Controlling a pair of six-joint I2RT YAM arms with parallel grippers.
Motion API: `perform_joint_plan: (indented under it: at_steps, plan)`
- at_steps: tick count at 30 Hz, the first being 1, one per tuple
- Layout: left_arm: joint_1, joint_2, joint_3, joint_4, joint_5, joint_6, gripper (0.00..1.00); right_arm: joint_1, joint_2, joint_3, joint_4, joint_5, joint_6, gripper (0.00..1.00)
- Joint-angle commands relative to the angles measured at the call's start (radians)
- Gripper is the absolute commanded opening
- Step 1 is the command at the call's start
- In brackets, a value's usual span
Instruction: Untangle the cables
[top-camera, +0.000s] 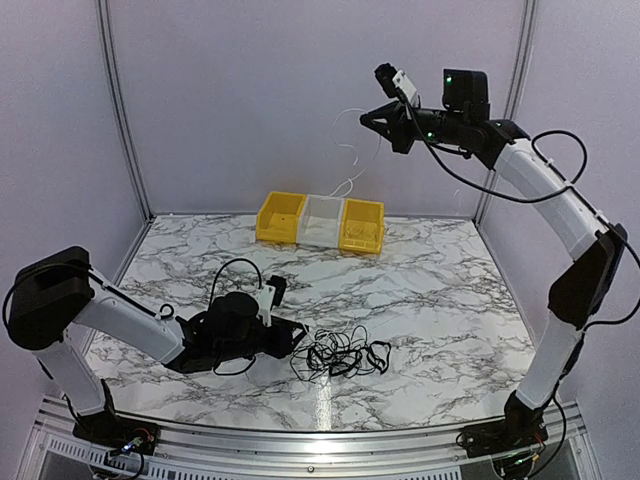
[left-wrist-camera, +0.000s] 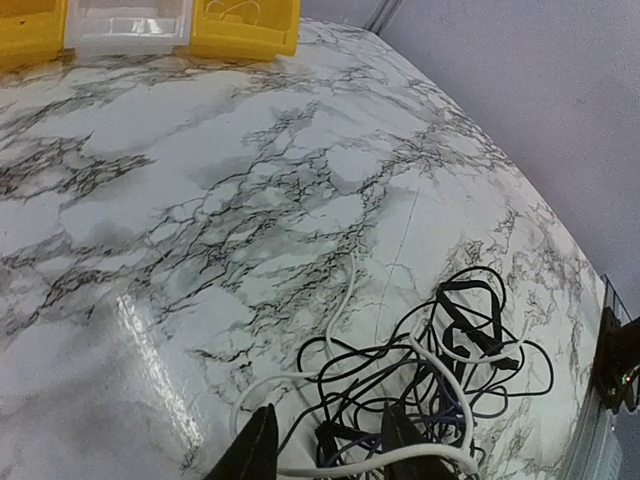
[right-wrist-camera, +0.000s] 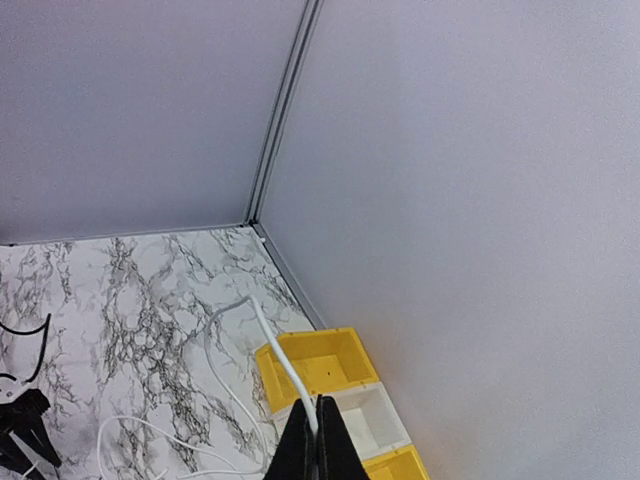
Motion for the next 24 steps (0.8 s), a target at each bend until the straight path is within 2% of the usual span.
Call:
perform_joint_plan:
  at_steps: [1,2,3,4,10,12,14,24]
  plan:
    - [-0.049,-0.059,-0.045,-0.019,-0.153,-0.093,0.48,-0.035,0.045,-0.047,0.098,0.069,-0.006,0.00]
    - [-0.063,-0.072,-0.045,-0.049,-0.197,-0.094,0.65,-0.042,0.056,-0.055,0.110,0.074,-0.005,0.00]
    - [-0.079,-0.086,-0.040,-0.085,-0.236,-0.084,0.89,-0.049,0.068,-0.060,0.121,0.078,-0.003,0.00]
    - [-0.094,-0.097,-0.033,-0.116,-0.270,-0.069,0.98,-0.056,0.084,-0.063,0.130,0.081,-0.002,0.00]
    - [-0.135,-0.195,-0.063,-0.263,-0.365,-0.049,0.99,-0.086,0.186,-0.045,0.163,0.112,0.006,0.00]
    - [-0.173,-0.227,-0.057,-0.376,-0.518,-0.079,0.99,-0.096,0.224,-0.029,0.163,0.124,0.005,0.00]
    - [-0.207,-0.257,-0.087,-0.386,-0.624,-0.121,0.99,-0.103,0.256,-0.018,0.162,0.141,-0.004,0.00]
    - [-0.217,-0.299,-0.182,-0.283,-0.605,-0.115,0.99,-0.128,0.402,0.029,0.225,0.300,-0.027,0.00]
